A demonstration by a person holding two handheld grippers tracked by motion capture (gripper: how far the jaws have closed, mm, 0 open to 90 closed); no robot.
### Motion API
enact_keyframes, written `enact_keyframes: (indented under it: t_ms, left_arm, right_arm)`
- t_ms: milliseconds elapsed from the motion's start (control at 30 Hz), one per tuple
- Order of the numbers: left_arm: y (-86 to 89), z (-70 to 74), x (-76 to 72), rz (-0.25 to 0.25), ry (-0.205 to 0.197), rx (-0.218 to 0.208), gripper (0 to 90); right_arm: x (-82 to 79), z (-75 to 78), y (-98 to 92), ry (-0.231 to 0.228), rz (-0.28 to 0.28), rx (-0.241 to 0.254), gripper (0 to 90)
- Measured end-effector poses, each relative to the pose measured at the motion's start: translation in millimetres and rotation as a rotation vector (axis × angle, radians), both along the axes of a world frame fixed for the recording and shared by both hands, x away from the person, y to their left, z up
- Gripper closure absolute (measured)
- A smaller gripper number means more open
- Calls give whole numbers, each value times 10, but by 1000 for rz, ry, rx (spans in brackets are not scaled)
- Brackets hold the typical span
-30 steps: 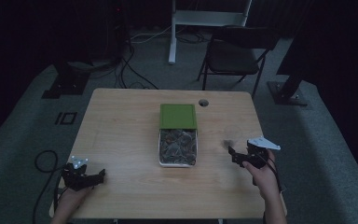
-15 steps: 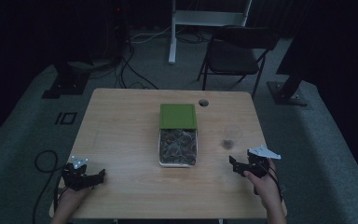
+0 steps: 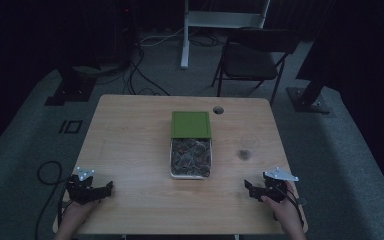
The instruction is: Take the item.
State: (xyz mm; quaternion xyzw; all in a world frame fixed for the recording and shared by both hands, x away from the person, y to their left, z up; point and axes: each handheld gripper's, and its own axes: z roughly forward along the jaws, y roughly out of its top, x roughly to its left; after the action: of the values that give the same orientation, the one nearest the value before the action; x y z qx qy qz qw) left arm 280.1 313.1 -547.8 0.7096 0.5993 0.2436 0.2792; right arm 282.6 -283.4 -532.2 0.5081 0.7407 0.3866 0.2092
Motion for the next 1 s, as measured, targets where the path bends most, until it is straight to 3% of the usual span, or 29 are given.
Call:
enact_keyframes:
  t_ms: [333, 433, 600, 733, 867, 1000]
  left_arm:
    - [0, 0, 0, 0, 0, 0, 5]
    - [0, 0, 0, 0, 0, 0, 5]
    - [0, 0, 0, 0, 0, 0, 5]
    - [0, 0, 0, 0, 0, 0, 5]
    - [0, 0, 0, 0, 0, 0, 5]
    - [0, 0, 0, 0, 0, 0, 5]
  right_arm:
    - [-61, -61, 14, 23, 47, -23, 139]
    - [-72, -79, 7, 21, 87, -70, 139]
    - [-66, -101, -30, 29, 75, -64, 140]
    - [-83, -137, -30, 46, 109, -65, 140]
    - [-91, -177, -10, 67, 161, -118, 138]
    - [-108, -179, 12, 62, 213, -130, 133]
